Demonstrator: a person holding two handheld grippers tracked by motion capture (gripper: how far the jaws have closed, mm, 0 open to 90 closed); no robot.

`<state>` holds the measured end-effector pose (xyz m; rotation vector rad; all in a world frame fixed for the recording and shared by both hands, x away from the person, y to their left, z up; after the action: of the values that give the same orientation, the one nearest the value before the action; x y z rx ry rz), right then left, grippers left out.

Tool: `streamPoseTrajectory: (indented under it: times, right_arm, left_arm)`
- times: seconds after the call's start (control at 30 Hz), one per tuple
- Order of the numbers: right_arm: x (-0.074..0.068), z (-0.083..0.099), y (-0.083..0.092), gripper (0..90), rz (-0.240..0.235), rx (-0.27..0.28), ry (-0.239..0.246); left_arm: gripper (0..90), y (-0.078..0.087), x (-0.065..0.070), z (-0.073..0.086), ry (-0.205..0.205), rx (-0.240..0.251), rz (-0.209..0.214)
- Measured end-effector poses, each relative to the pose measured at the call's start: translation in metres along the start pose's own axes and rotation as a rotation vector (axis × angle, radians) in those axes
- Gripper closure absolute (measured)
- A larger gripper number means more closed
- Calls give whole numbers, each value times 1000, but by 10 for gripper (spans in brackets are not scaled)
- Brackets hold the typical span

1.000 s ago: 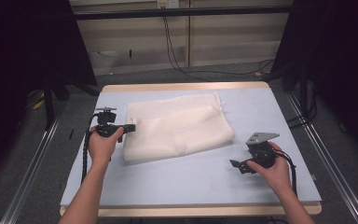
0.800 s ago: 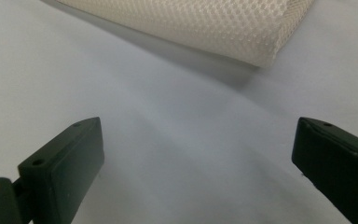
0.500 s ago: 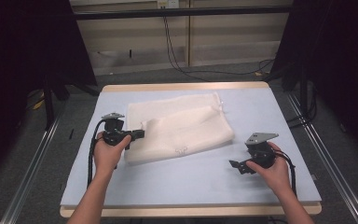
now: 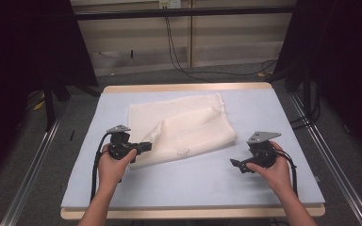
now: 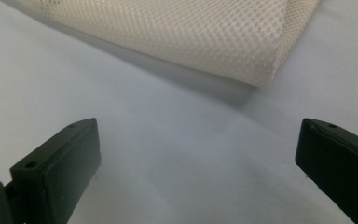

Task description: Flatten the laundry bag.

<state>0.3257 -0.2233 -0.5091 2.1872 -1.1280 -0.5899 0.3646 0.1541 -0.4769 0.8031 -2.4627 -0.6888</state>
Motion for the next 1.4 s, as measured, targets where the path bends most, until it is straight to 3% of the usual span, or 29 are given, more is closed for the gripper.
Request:
streamPoseTrajectory:
  times: [0.17, 0.43, 0.5, 0.63, 0.83, 0.97, 1.17, 1.2, 1.3, 1.37, 1.4]
  right_arm:
    - [-1, -3, 0, 6, 5, 14, -15]
    - [-2, -18, 0, 234, -34, 92, -70]
    - [2, -24, -2, 294, -22, 122, -96]
    - [11, -36, -8, 329, -5, 160, -139]
    - [17, -52, -21, 353, 24, 150, -144]
    - [22, -60, -29, 406, 19, 139, -165]
    - [22, -68, -38, 475, -48, 147, -214]
    - [21, -67, -40, 547, -50, 138, -211]
    - [18, -65, -39, 616, -69, 141, -205]
    - [14, -61, -32, 844, -65, 166, -184]
    - [14, -59, -29, 870, -62, 169, -180]
  left_arm:
    - [839, -2, 6, 6, -15, -12, 7]
    - [839, -1, 14, 15, -23, -5, 38]
    - [838, -2, 14, 17, -25, -10, 38]
    - [839, -2, 14, 19, -25, -15, 38]
    - [839, -4, 15, 23, -24, -26, 53]
    - [839, -5, 17, 23, -15, -24, 54]
    - [839, -4, 18, 23, -24, -29, 60]
    - [839, -3, 18, 23, -22, -24, 56]
    - [839, -2, 18, 23, -19, -22, 61]
    - [839, -2, 18, 24, -14, -21, 63]
    - [839, -2, 18, 24, -14, -21, 63]
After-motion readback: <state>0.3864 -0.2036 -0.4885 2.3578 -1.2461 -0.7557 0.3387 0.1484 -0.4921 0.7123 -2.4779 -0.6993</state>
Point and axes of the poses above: each handheld gripper's, and its own axes: y roughly backward along the jaws, z roughly out of its underside, x roughly to its right, the point moved 6 cm from there along -y, roughly forward along the jaws, and after that the axes turned 8 degrees about -y, right-handed, at the moved point
